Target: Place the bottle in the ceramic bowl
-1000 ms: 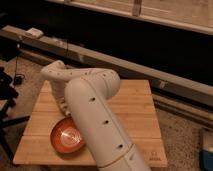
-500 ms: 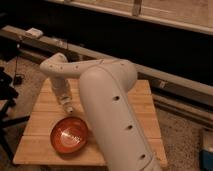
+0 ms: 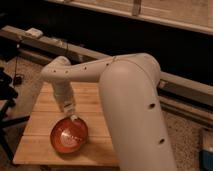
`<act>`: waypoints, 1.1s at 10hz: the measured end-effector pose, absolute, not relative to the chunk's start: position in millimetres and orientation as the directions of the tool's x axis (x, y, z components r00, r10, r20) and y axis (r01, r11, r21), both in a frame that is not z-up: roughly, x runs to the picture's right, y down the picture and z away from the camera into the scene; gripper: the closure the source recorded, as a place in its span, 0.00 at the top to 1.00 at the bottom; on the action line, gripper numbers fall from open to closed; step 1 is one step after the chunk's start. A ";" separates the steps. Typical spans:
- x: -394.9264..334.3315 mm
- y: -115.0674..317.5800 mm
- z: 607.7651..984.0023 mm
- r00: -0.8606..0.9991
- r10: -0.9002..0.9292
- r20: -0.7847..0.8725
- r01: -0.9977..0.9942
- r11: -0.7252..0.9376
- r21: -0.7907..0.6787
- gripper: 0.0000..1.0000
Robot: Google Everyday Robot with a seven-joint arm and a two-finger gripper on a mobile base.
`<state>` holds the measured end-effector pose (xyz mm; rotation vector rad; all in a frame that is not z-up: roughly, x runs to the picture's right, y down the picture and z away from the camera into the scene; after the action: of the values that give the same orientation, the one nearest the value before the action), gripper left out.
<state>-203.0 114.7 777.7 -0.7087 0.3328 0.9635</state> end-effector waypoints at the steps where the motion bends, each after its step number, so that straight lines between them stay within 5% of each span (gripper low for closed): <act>1: -199.5 132.2 772.2 0.544 0.616 -0.571 -0.838 0.361 -0.409 0.00; 5: -194.7 167.7 758.4 0.545 0.569 -0.616 -0.836 0.316 -0.449 0.03; 11: -182.6 192.1 740.8 0.558 0.558 -0.614 -0.822 0.273 -0.500 0.61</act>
<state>-182.6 192.1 740.8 -0.8869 0.3472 0.9540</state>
